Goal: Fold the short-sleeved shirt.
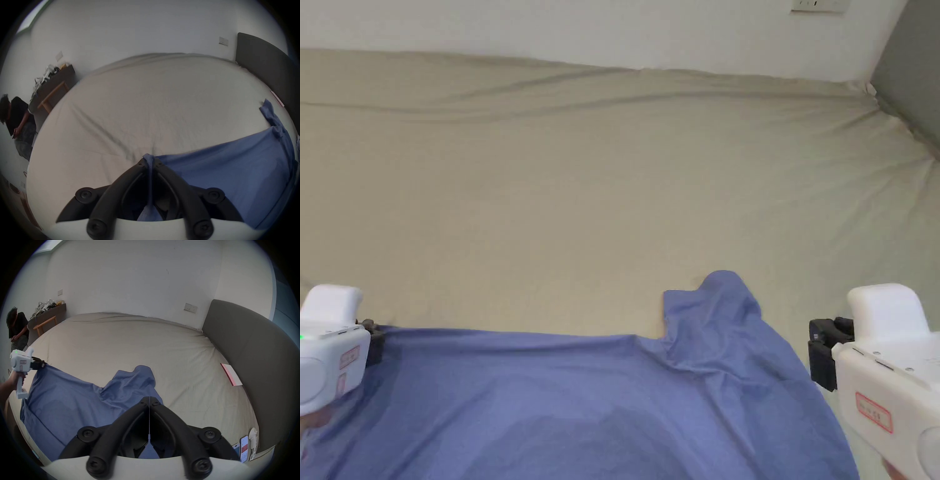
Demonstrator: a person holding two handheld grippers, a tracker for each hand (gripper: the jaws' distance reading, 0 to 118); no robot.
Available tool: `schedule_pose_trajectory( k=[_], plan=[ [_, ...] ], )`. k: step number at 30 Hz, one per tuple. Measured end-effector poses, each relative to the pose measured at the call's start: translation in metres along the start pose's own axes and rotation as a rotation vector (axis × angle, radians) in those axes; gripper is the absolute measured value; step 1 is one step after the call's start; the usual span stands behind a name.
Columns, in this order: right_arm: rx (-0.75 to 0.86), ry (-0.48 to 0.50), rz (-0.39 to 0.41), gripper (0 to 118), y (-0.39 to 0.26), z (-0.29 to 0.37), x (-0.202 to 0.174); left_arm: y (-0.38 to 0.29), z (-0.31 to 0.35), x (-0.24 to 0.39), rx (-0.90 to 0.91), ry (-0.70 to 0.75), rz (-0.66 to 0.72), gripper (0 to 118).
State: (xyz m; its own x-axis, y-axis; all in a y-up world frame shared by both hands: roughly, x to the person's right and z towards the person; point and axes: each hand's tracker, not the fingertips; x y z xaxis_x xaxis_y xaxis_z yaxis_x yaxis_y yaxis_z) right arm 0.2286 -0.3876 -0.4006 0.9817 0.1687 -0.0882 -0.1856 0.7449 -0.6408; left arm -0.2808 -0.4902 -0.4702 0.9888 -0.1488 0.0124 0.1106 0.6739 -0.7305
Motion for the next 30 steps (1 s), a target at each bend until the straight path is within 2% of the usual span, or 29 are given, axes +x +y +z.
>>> schedule_pose_trajectory(
  k=[1,3,4,5,7,10,13,15,16,19,20,21,24,30],
  plan=[
    [-0.017,-0.001,-0.009,11,0.004,-0.01,0.005,0.002,0.012,0.001,0.008,-0.013,-0.003,2],
    [-0.082,0.012,-0.031,72,0.011,-0.032,0.016,0.006,0.034,-0.004,0.061,-0.015,0.002,2],
    [-0.128,0.012,-0.04,97,0.012,-0.047,0.023,0.008,0.048,-0.004,0.08,-0.023,0.001,2],
    [-0.187,0.035,-0.051,108,0.012,-0.064,0.028,0.008,0.061,-0.003,0.093,-0.027,-0.002,2],
    [-0.235,0.046,-0.074,109,0.008,-0.095,0.036,0.008,0.078,-0.004,0.122,-0.031,-0.019,2],
    [-0.392,-0.022,-0.04,109,-0.007,-0.147,0.041,0.002,0.102,0.0,0.135,-0.03,-0.037,2],
    [-0.467,-0.04,-0.074,106,-0.028,-0.18,0.046,-0.008,0.107,0.0,0.129,-0.015,-0.069,2],
    [-0.517,0.009,-0.096,89,-0.037,-0.186,0.044,-0.014,0.106,-0.001,0.115,-0.005,-0.083,2],
    [-0.477,0.027,-0.093,80,-0.039,-0.18,0.042,-0.018,0.106,-0.002,0.11,-0.012,-0.082,2],
    [-0.385,0.072,-0.031,68,-0.036,-0.168,0.036,-0.027,0.101,-0.006,0.09,-0.006,-0.077,2],
    [-0.348,0.065,-0.006,31,-0.034,-0.161,0.032,-0.03,0.1,-0.008,0.083,-0.005,-0.071,2],
    [-0.333,0.021,0.038,3,-0.033,-0.16,0.03,-0.033,0.099,-0.01,0.075,-0.005,-0.064,2],
    [-0.364,0.062,0.005,3,-0.027,-0.15,0.036,-0.037,0.101,-0.015,0.052,0.009,-0.047,2],
    [-0.275,0.1,-0.004,3,0.001,-0.075,0.056,-0.031,0.132,-0.019,0.068,0.018,-0.045,2]
  ],
)
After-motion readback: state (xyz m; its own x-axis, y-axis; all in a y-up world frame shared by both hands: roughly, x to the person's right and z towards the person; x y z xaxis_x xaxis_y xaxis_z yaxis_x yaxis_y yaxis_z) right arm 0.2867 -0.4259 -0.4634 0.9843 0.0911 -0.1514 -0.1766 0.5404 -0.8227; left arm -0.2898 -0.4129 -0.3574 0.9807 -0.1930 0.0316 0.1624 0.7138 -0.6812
